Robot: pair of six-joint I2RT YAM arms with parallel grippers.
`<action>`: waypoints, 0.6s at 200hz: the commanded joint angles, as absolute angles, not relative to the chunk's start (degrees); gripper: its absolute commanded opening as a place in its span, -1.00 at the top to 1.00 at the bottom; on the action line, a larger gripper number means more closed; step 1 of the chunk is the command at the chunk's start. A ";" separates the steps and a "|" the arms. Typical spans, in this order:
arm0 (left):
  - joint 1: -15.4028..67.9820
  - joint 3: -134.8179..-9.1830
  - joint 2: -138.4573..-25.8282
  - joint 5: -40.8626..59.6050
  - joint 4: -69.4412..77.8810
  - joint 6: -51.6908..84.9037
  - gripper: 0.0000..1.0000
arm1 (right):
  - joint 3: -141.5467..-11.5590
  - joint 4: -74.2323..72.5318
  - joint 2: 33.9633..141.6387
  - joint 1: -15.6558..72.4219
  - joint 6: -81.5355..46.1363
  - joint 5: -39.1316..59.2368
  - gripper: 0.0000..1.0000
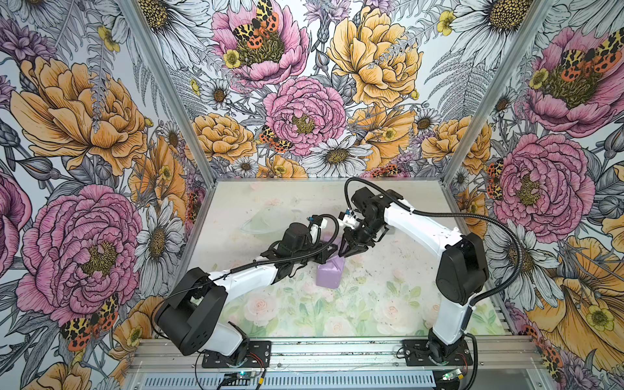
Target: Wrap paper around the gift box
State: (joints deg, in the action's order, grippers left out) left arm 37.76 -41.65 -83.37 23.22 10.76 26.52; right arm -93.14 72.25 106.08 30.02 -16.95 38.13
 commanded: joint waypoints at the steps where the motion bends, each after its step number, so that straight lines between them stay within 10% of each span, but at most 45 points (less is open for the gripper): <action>1: 38.41 -40.60 -85.87 19.60 2.38 24.53 0.94 | -93.39 72.51 104.65 29.62 -17.69 35.48 0.43; 120: 38.34 -41.67 -85.78 19.49 1.35 23.96 0.95 | -89.75 70.22 108.81 28.33 -16.89 30.99 0.47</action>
